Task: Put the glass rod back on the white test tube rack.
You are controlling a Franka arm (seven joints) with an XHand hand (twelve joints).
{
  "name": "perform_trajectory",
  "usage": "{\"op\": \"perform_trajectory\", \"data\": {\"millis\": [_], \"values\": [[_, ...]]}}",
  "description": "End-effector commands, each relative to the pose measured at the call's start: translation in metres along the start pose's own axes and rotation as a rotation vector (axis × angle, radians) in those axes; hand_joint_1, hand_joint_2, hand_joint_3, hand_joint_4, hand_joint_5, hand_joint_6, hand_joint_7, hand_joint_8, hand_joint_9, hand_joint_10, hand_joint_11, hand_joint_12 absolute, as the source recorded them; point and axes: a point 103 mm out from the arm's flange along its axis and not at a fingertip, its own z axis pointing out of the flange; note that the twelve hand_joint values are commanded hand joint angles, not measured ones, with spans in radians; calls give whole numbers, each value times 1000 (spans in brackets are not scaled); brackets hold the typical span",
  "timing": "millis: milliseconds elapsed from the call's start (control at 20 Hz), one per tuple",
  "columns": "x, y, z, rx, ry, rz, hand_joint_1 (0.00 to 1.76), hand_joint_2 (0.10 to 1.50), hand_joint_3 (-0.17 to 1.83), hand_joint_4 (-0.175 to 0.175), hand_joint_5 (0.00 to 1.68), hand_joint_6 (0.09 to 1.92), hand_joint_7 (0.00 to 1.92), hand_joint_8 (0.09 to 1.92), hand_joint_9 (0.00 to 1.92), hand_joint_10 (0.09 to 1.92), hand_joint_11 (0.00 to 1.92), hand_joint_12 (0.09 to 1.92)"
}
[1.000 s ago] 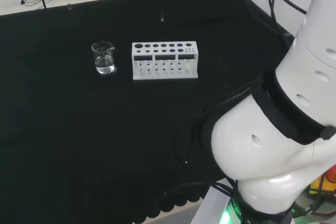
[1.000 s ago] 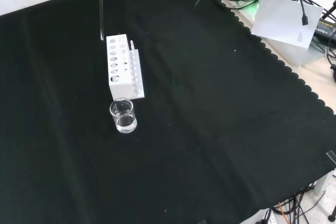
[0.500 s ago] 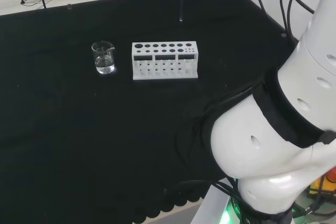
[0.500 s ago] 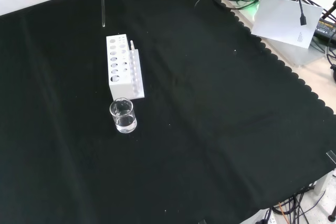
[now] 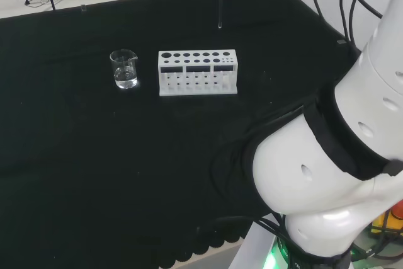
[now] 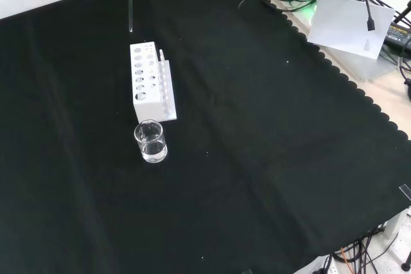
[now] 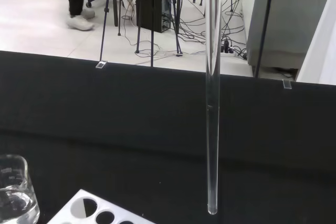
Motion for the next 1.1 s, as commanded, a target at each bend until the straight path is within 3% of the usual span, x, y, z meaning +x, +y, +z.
{"op": "perform_trajectory", "data": {"millis": [50,550,700,1100], "values": [[15,-14,5,25,2,-15,1264,1146,0,-175,921,779,960,1349,1635,862,1571,892],[31,-28,9,15,-15,-17,1264,1146,0,-175,922,778,959,1350,1636,862,1571,893],[39,-25,15,40,-6,-23,1265,1146,0,-175,922,778,959,1350,1636,862,1571,893],[38,-38,28,22,35,-35,1264,1146,0,-175,922,778,959,1350,1637,862,1571,894]]}}
